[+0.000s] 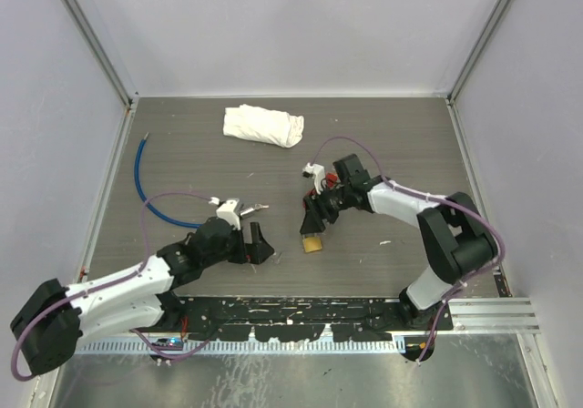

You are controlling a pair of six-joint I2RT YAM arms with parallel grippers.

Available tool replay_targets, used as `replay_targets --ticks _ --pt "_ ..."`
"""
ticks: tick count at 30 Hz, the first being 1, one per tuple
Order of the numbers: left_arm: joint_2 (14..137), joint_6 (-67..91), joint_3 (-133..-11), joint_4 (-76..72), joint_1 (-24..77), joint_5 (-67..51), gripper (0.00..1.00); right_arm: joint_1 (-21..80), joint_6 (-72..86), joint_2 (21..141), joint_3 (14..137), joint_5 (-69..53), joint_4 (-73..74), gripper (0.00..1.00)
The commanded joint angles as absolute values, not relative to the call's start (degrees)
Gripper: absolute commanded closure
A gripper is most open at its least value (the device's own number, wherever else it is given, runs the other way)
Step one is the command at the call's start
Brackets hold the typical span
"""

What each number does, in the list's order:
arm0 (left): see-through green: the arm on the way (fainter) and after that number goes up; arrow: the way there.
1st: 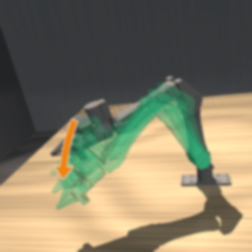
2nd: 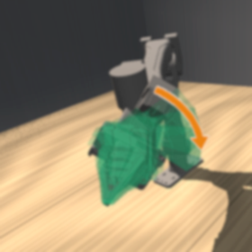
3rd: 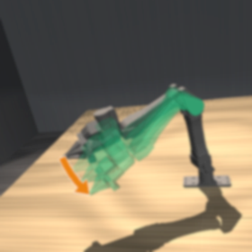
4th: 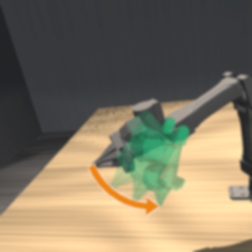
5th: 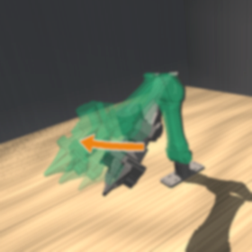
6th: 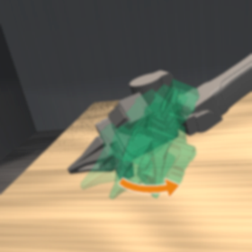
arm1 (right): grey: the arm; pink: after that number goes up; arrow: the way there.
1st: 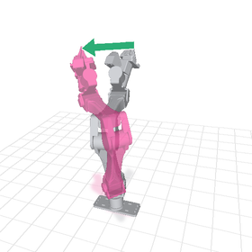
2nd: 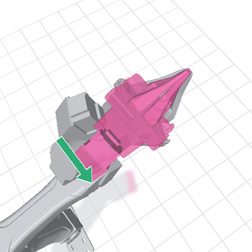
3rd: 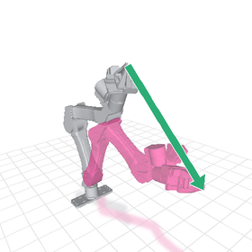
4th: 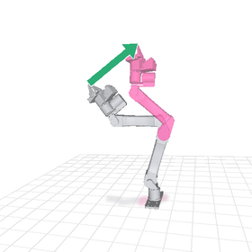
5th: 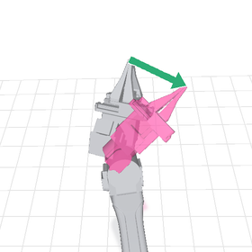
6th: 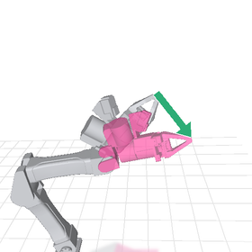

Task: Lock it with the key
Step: Place the lock at the center of the board, then pick up the lock from the center of the board.

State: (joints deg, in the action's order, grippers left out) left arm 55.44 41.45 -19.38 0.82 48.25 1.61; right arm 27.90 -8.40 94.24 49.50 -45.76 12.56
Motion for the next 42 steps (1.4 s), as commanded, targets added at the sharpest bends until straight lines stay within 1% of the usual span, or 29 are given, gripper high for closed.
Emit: replay_targets --ticks 1,10,16,19,24,30,34,38,42 --pt "46.8 42.9 -17.3 0.2 48.0 5.3 0.02 27.1 -17.0 84.8 51.8 -40.6 14.1 0.31" --pt "28.5 44.5 -11.5 -2.2 47.6 6.2 0.02 20.6 -25.4 73.4 51.2 -42.1 17.9 0.30" --pt "23.1 43.0 -10.9 -1.5 47.6 6.7 0.02 12.2 -26.0 67.2 50.8 -44.3 17.8 0.30" --pt "23.8 41.6 -12.9 0.0 47.6 5.5 0.02 9.3 -25.4 64.9 50.4 -44.3 17.2 0.30" --pt "29.7 37.6 -18.3 3.9 47.6 2.9 0.02 7.2 -23.1 63.7 50.7 -43.7 16.4 0.30" --pt "35.0 36.0 -19.1 0.3 47.6 1.6 0.02 6.0 -22.9 64.0 53.1 -37.5 19.6 0.29" --pt "36.8 36.0 -18.2 -2.0 47.6 1.3 0.02 1.3 -21.8 64.2 52.7 -35.8 20.3 0.27" --pt "36.6 36.0 -17.4 -2.5 47.6 1.2 0.02 -3.8 -21.9 66.7 52.1 -33.7 20.4 0.26" --pt "34.8 36.0 -16.6 -2.3 47.6 1.3 0.02 -7.8 -25.7 72.7 54.6 -31.1 24.1 0.26"
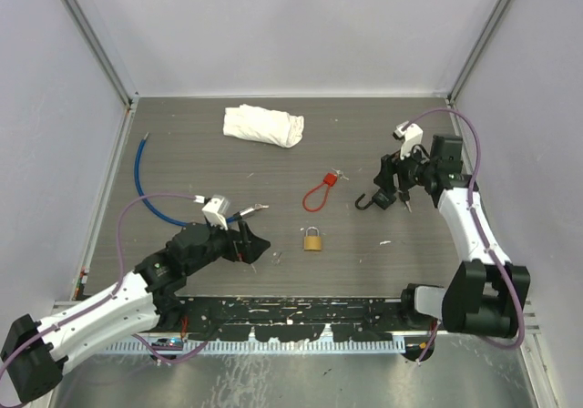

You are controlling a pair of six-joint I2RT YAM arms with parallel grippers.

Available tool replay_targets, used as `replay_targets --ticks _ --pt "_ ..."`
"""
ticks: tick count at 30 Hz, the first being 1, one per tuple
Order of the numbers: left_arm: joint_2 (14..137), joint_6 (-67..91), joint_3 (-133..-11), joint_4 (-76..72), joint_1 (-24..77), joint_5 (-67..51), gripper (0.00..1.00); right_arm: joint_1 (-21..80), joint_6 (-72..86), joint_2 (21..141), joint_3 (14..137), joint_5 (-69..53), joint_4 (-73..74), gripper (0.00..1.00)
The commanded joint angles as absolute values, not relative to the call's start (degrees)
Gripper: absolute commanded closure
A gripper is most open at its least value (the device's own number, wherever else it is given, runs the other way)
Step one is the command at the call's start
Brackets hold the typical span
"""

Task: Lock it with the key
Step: Pick up the lock from the center of the board.

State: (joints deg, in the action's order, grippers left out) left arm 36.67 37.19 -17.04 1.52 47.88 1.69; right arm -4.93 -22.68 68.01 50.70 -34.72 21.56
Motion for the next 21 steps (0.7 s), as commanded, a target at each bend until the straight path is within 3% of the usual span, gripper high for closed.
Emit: replay_targets --ticks 1,8,21 --pt "34.4 36.1 -16.3 -2.3 47.6 1.3 0.02 -8.5 -27.4 74.5 55.6 -30.4 25.5 0.26" --pt "33.2 36.3 -15.3 -2.5 47.6 1.2 0.02 -9.2 -45.1 83.5 60.2 -26.9 33.6 0.26" --pt "33.4 37.2 -14.7 -2.4 47.6 1.0 0.02 -3.0 -52.3 88.5 59.7 -21.6 32.2 0.23"
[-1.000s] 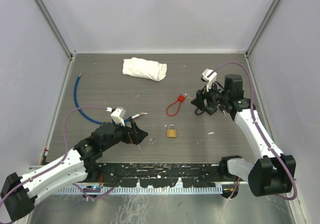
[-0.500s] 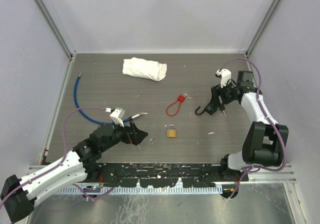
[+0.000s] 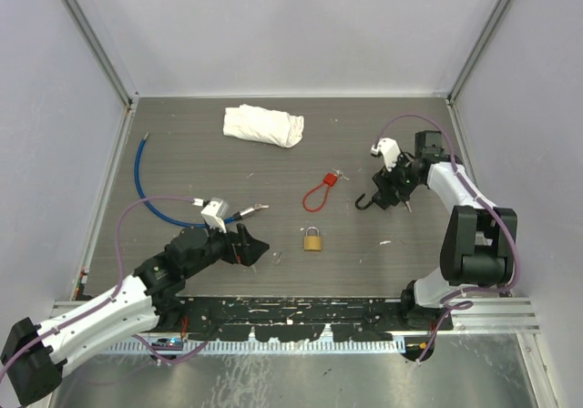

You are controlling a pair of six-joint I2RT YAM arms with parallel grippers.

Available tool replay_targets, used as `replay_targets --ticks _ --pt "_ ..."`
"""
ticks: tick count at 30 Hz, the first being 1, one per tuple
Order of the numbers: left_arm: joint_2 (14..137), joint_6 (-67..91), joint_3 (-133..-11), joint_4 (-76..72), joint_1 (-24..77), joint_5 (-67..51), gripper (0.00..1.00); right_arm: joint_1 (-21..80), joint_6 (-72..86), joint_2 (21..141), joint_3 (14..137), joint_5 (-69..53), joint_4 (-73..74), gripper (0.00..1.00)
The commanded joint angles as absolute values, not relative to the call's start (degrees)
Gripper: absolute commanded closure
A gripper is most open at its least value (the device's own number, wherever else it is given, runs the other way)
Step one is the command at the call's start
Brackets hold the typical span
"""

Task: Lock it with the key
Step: Pick up the lock from the center of the board.

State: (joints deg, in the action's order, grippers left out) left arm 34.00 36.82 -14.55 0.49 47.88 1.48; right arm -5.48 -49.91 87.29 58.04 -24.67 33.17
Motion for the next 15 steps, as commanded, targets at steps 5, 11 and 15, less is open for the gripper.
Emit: replay_targets --ticks 5,11,15 --pt "31.3 37.5 -14.3 -0.8 47.6 1.3 0.02 -2.1 -51.4 89.2 60.5 -21.2 31.9 0.23" --pt "29.7 38.1 -13.5 -0.2 47.5 1.7 0.02 -0.9 -51.5 89.5 60.1 -19.3 31.9 0.22" --pt "29.6 38.1 -13.5 0.1 47.6 1.7 0.02 -0.5 -51.7 89.3 60.1 -18.6 31.9 0.22"
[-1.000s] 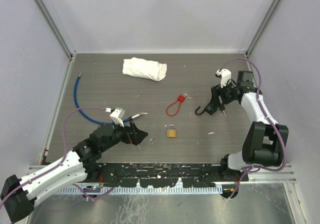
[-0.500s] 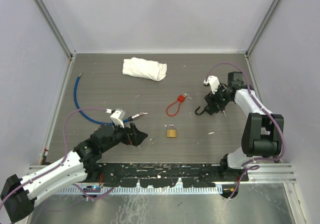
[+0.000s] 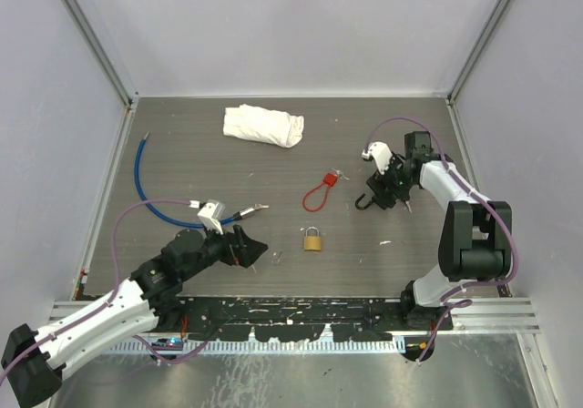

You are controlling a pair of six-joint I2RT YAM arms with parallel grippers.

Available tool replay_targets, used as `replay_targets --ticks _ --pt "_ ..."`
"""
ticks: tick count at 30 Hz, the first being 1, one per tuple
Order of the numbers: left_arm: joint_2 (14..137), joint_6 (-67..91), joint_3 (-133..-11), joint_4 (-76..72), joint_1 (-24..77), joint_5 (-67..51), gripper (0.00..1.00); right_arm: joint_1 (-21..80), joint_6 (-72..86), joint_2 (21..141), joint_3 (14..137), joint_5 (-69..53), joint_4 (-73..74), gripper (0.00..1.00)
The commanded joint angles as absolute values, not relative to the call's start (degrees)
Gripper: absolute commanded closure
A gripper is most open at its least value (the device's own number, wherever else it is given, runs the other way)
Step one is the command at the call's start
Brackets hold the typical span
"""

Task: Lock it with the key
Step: Pick up the lock from the center of the board.

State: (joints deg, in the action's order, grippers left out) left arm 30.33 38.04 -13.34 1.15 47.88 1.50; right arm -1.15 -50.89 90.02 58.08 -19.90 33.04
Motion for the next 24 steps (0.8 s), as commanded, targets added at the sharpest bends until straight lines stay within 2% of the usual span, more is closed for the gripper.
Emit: replay_targets --ticks 1,24 --pt "29.6 38.1 -13.5 0.2 47.6 1.6 0.02 -0.5 -51.6 89.2 60.2 -18.5 32.0 0.23" --pt "28.2 38.4 -12.9 0.7 47.6 1.7 0.02 4.0 -52.2 91.8 61.6 -11.9 31.6 0.22"
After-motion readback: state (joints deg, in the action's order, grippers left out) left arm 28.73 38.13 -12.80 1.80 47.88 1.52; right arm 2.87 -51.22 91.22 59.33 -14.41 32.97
